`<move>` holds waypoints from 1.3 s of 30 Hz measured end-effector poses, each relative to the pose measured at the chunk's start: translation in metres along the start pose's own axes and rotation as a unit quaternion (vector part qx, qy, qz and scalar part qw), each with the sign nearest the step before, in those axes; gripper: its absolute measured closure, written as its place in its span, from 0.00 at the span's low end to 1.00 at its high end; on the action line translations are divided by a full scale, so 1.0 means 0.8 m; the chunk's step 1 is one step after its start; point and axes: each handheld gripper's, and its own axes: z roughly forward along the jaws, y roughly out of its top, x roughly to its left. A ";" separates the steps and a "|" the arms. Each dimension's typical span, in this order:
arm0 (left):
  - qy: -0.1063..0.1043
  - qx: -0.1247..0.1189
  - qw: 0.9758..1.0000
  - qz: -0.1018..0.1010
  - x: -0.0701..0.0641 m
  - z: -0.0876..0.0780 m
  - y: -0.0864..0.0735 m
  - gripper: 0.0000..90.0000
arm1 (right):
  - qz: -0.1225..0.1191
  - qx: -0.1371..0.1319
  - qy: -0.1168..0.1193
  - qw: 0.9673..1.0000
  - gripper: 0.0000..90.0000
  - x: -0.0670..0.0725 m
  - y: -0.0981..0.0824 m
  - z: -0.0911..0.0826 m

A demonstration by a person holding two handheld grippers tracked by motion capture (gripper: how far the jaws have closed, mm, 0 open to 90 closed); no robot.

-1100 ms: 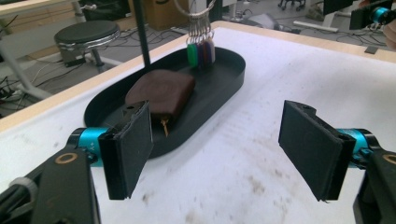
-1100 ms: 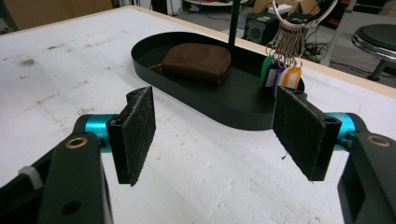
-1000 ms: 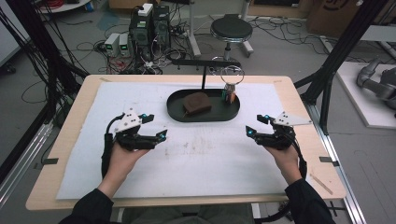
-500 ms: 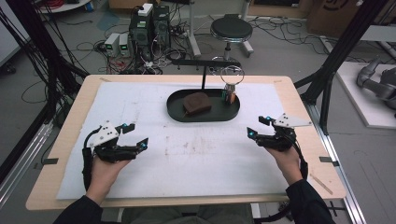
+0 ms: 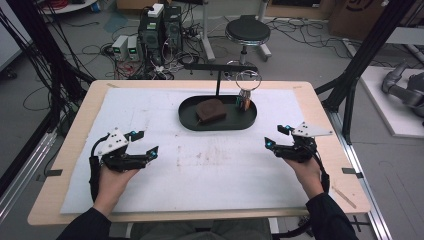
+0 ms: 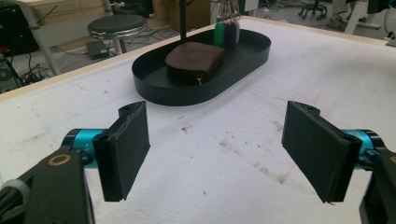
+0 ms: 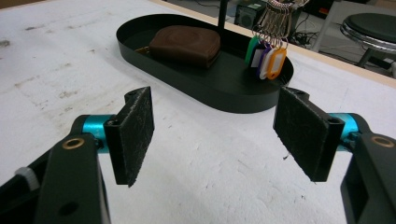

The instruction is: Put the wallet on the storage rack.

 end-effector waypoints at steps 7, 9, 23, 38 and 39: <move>0.004 0.001 1.000 -0.001 0.004 0.004 0.001 0.26 | 0.006 -0.001 -0.011 1.000 0.33 -0.003 -0.005 -0.007; 0.002 0.001 1.000 -0.002 0.004 0.006 0.002 0.26 | 0.008 0.000 -0.012 1.000 0.33 -0.004 -0.007 -0.009; -0.001 0.002 1.000 0.000 0.002 0.011 0.003 0.26 | 0.013 0.001 -0.018 1.000 0.33 -0.006 -0.011 -0.014; 0.000 0.006 1.000 0.001 0.002 0.011 0.003 0.26 | 0.012 0.004 -0.017 1.000 0.32 -0.004 -0.010 -0.012; 0.000 0.005 1.000 0.001 0.002 0.011 0.003 0.26 | 0.012 0.004 -0.017 1.000 0.32 -0.004 -0.010 -0.012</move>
